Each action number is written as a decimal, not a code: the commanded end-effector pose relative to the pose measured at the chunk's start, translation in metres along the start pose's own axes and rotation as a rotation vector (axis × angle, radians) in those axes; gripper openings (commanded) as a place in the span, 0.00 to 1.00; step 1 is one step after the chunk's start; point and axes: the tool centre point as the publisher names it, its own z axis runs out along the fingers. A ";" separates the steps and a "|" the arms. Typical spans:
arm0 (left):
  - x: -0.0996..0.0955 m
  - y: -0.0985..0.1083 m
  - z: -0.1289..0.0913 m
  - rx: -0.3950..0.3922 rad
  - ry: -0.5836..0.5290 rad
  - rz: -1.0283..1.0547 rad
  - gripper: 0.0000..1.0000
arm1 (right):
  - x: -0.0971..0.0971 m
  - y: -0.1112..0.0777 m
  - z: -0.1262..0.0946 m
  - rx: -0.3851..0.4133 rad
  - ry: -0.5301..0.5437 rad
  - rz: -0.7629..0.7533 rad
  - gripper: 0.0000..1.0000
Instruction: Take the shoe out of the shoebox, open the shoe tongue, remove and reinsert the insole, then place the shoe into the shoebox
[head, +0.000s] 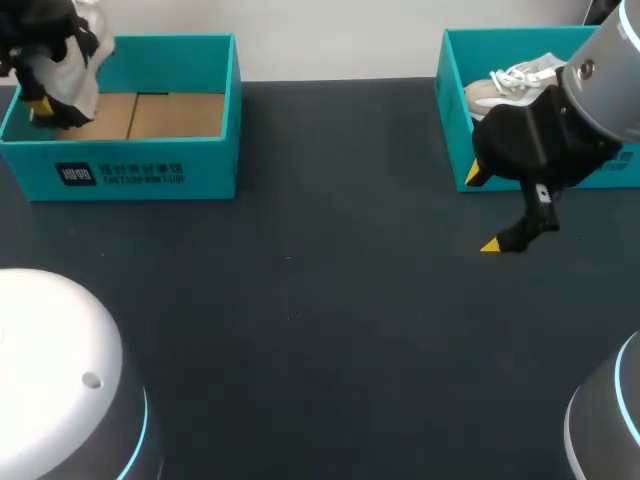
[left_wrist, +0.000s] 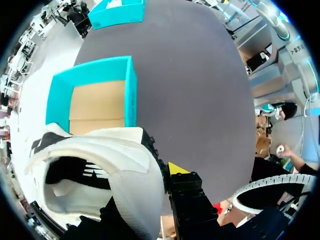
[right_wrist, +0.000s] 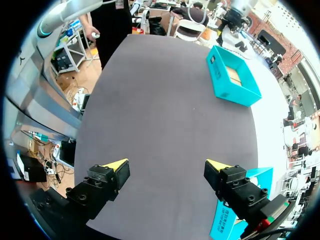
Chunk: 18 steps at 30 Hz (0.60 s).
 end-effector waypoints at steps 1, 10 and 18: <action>-0.018 0.014 0.004 -0.009 0.014 0.034 0.00 | -0.003 0.002 0.001 0.004 0.006 0.001 1.00; -0.047 0.043 0.009 -0.010 0.032 0.077 0.00 | -0.003 0.002 0.001 0.004 0.006 0.001 1.00; -0.082 0.056 0.010 0.001 0.016 0.085 0.00 | -0.003 0.002 0.001 0.004 0.006 0.001 1.00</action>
